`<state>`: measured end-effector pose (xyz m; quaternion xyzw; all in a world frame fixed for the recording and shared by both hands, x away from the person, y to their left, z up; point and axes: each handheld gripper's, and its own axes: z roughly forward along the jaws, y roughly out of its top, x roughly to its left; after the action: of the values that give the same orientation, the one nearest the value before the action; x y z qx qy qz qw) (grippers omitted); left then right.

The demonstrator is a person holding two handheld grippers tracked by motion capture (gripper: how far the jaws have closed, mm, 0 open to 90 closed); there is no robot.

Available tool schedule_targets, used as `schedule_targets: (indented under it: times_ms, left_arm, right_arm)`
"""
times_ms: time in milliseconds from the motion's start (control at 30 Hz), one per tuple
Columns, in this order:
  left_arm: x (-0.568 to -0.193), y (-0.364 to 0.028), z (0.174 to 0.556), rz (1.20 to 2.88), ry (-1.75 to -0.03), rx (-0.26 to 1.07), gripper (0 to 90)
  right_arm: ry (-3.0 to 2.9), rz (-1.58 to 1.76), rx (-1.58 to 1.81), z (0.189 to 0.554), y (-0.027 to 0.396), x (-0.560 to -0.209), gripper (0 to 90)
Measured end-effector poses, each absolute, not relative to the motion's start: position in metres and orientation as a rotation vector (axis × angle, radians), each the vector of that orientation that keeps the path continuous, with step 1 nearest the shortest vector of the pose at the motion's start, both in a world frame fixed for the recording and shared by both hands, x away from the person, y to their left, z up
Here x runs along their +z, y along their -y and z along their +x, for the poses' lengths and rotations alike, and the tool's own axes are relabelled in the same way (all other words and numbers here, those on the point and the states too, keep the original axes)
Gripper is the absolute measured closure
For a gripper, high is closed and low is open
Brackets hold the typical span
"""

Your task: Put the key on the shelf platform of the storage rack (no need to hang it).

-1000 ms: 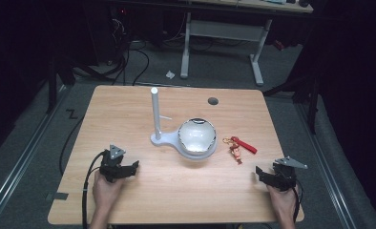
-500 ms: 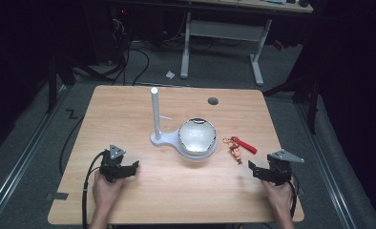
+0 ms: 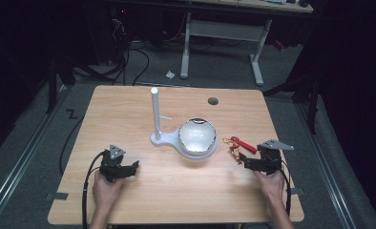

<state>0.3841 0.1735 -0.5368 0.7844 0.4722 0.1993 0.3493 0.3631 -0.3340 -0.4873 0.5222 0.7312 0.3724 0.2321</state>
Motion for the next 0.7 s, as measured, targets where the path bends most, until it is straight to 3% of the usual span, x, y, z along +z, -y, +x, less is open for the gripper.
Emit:
schedule_targets:
  times_ms: [700]
  left_arm:
    - [-0.537, -0.173, 0.384, 2.033, -1.224, 0.517, 21.2]
  right_arm:
    - [-2.076, 1.457, 0.879, 0.410, 0.320, -0.507, 7.7]
